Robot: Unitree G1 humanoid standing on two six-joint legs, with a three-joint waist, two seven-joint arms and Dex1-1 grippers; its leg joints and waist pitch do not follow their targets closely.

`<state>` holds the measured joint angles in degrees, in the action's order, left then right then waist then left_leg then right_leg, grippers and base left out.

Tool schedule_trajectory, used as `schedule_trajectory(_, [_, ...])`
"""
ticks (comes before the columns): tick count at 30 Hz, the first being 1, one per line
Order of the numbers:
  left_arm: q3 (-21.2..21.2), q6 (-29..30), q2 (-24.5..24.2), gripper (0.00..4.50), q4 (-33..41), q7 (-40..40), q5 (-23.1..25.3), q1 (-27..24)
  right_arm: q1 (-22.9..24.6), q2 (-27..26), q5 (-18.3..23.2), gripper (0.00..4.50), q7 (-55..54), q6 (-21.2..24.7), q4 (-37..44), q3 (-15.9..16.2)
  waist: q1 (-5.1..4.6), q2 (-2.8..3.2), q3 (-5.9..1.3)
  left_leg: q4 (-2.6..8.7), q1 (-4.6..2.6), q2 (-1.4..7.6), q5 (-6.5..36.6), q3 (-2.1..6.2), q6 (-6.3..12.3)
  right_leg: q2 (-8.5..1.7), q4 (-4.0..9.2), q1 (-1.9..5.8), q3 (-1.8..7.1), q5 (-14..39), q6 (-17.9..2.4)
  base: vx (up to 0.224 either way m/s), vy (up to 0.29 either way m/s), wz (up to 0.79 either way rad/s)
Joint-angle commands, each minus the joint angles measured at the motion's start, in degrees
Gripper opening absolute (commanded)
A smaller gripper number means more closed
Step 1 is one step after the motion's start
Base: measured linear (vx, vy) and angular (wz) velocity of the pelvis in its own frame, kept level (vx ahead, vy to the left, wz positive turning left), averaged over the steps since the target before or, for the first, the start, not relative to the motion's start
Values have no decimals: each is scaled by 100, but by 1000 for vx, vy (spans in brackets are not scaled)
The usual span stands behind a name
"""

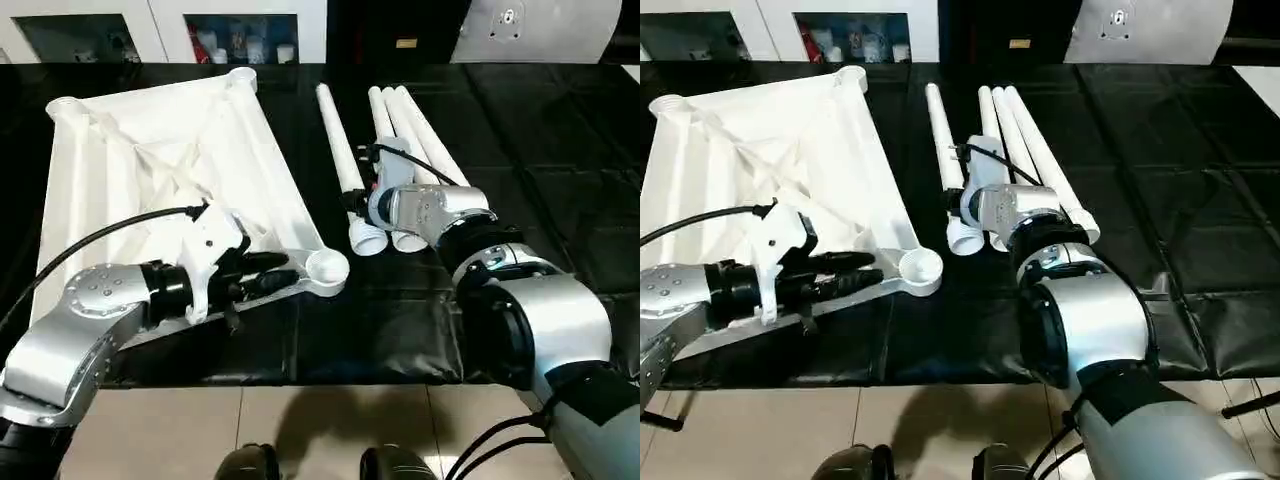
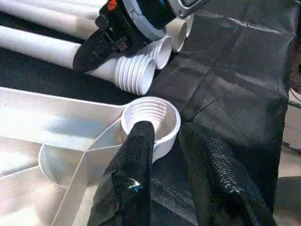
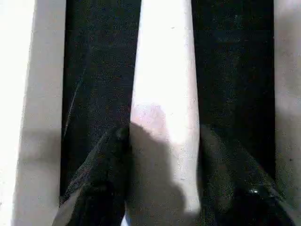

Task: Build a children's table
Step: Pick table leg

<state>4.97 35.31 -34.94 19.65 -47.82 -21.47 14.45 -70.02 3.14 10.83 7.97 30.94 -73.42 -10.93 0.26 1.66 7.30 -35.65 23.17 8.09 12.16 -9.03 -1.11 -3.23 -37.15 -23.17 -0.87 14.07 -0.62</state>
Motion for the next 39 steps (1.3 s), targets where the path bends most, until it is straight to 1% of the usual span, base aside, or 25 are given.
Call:
schedule_trajectory(1, [43, -76, 44, 125, -44, 58, 71, 70, -53, 61, 41, 188, -12, -107, -23, -96, 13, 90, -582, 278, -164, 405, -1028, 60, 789, -419, 164, 343, 171, -1850, -2215, 0, 0, 0])
schedule_trajectory(6, [19, -269, 245, 125, -185, 314, 202, 135, -85, 100, 200, 188, -61, -245, 84, -309, 18, 109, -605, 263, -158, 402, -987, 57, 773, -422, 162, 355, 171, -1897, -2221, 0, 0, 0])
schedule_trajectory(7, [8, -313, 308, 125, -257, 433, 259, 161, -100, 105, 314, 187, -67, -335, 175, -435, 29, 173, -630, 244, -163, 401, -988, 69, 752, -417, 146, 356, 159, -1957, -2211, 0, 0, 0])
schedule_trajectory(8, [8, -313, 308, 125, -257, 433, 259, 161, -100, 105, 314, 187, -67, -335, 175, -435, 28, 158, -629, 247, -164, 400, -965, 68, 756, -413, 151, 354, 157, -1954, -2205, 0, 0, 0])
schedule_trajectory(9, [-8, -295, 366, 125, -309, 538, 286, 196, -89, 100, 413, 187, -17, -541, 288, -537, 33, 169, -633, 243, -158, 401, -919, 71, 747, -421, 142, 359, 158, -1946, -2210, 0, 0, 0])
schedule_trajectory(10, [-29, -282, 393, 125, -341, 590, 291, 212, -81, 86, 472, 187, 17, -685, 360, -595, 49, 234, -638, 233, -162, 402, -877, 80, 724, -433, 136, 354, 151, -1920, -2208, 0, 0, 0])
schedule_trajectory(12, [-106, -310, 581, 125, -484, 785, 289, 360, 1, 94, 629, 187, 220, -1002, 700, -722, 40, 197, -630, 239, -155, 402, -757, 73, 707, -421, 150, 361, 153, -1887, -2227, 0, 0, 0])
schedule_trajectory(13, [-144, -333, 683, 125, -564, 870, 285, 447, 78, 87, 680, 187, 364, -1272, 937, -766, 55, 226, -635, 229, -148, 405, -623, 76, 693, -434, 145, 369, 155, -1868, -2230, 0, 0, 0])
schedule_trajectory(14, [-167, -309, 793, 125, -636, 973, 277, 555, 176, 107, 701, 187, 425, -1275, 1195, -775, 73, 246, -648, 223, -159, 402, -579, 76, 694, -434, 148, 368, 154, -1848, -2228, 0, 0, 0])
schedule_trajectory(16, [-192, -243, 939, 125, -736, 1120, 257, 720, 342, 112, 826, 187, 545, -1152, 1601, -837, 103, 228, -638, 233, -159, 409, -543, 79, 696, -428, 161, 372, 161, -1817, -2213, 0, 0, 0])
schedule_trajectory(17, [-237, -170, 1046, 125, -798, 1227, 210, 858, 516, 111, 957, 187, 696, -1106, 1977, -881, 117, 192, -645, 233, -155, 408, -514, 83, 692, -430, 158, 379, 165, -1757, -2209, 0, 0, 0])
schedule_trajectory(19, [-301, -95, 1172, 125, -871, 1343, 146, 1015, 739, 114, 1148, 187, 952, -1025, 2435, -931, 179, 194, -644, 238, -159, 404, -368, 74, 652, -443, 183, 388, 184, -1595, -2154, 0, 0, 0])
schedule_trajectory(21, [-500, -30, 1497, 125, -1002, 1564, -89, 1324, 1339, 220, 1930, 187, 2033, -208, 3537, -1017, 212, 164, -640, 245, -141, 397, -381, 79, 708, -432, 196, 426, 192, -1688, -2127, 0, 0, 0])
schedule_trajectory(22, [-500, -30, 1497, 125, -1002, 1564, -89, 1324, 1339, 220, 1930, 187, 2033, -208, 3537, -1017, 232, 164, -671, 230, -127, 408, -526, 100, 742, -439, 159, 432, 184, -1823, -2117, 0, 0, 0])
schedule_trajectory(24, [-577, -49, 1640, 142, -1026, 1569, -260, 1454, 1689, 250, 2270, 186, 2440, -38, 4068, -1054, 240, 147, -676, 228, -129, 399, -566, 93, 790, -437, 173, 414, 176, -1796, -2121, 0, 0, 0])
schedule_trajectory(25, [-651, -7, 1775, 159, -1044, 1599, -418, 1575, 2005, 313, 2481, 186, 2787, 62, 4459, -1003, 233, 92, -665, 230, -113, 389, -549, 82, 815, -438, 193, 416, 179, -1678, -2112, 0, 0, 0])
schedule_trajectory(26, [-676, 12, 1818, 159, -1050, 1623, -459, 1613, 2098, 336, 2530, 186, 2874, 94, 4571, -979, 254, 106, -665, 225, -113, 399, -524, 89, 828, -461, 195, 418, 185, -1630, -2121, 0, 0, 0])
schedule_trajectory(27, [-828, 172, 2060, 159, -1057, 1748, -754, 1812, 2584, 481, 2762, 186, 3350, 280, 5123, -821, 252, 68, -643, 234, -99, 393, -509, 78, 852, -449, 219, 417, 190, -1531, -2096, 0, 0, 0])
schedule_trajectory(28, [-954, 340, 2263, 159, -1038, 1846, -1011, 1959, 2957, 595, 2959, 186, 3674, 448, 5557, -716, 342, 97, -660, 200, -128, 420, -555, 84, 868, -463, 210, 424, 205, -1612, -2061, 0, 0, 0])
schedule_trajectory(29, [-1026, 483, 2410, 159, -1002, 1911, -1209, 2051, 3209, 680, 3151, 186, 3875, 634, 5878, -665, 339, 75, -655, 213, -99, 410, -627, 96, 885, -453, 199, 432, 196, -1662, -2055, 0, 0, 0])
schedule_trajectory(30, [-1032, 500, 2426, 159, -997, 1917, -1232, 2060, 3235, 690, 3176, 186, 3896, 660, 5914, -662, 340, 48, -657, 218, -103, 399, -645, 91, 912, -443, 205, 417, 190, -1640, -2064, 0, 0, 0])
schedule_trajectory(31, [-1051, 563, 2481, 159, -981, 1945, -1293, 2091, 3332, 715, 3280, 186, 3943, 812, 6086, -677, 316, 30, -630, 233, -70, 378, -567, 94, 932, -455, 245, 415, 186, -1302, -2038, 0, 0, 0])
schedule_trajectory(32, [-1052, 619, 2533, 159, -962, 1954, -1355, 2112, 3429, 739, 3382, 186, 4013, 942, 6265, -680, 328, 37, -640, 228, -87, 381, -527, 97, 919, -467, 251, 408, 185, -1172, -2030, 0, 0, 0])
schedule_trajectory(33, [-1084, 709, 2639, 159, -930, 1996, -1539, 2144, 3600, 776, 3520, 186, 4123, 1142, 6591, -656, 310, 22, -608, 240, -85, 376, -449, 89, 900, -459, 291, 409, 198, -947, -1986, 0, 0, 0])
schedule_trajectory(39, [-1275, 931, 2915, 159, -909, 2097, -2038, 2222, 3885, 894, 3746, 186, 4312, 1304, 7010, -493, 309, 39, -581, 264, -103, 382, -248, 96, 745, -439, 364, 368, 199, -374, -1829, 0, 0, 0])
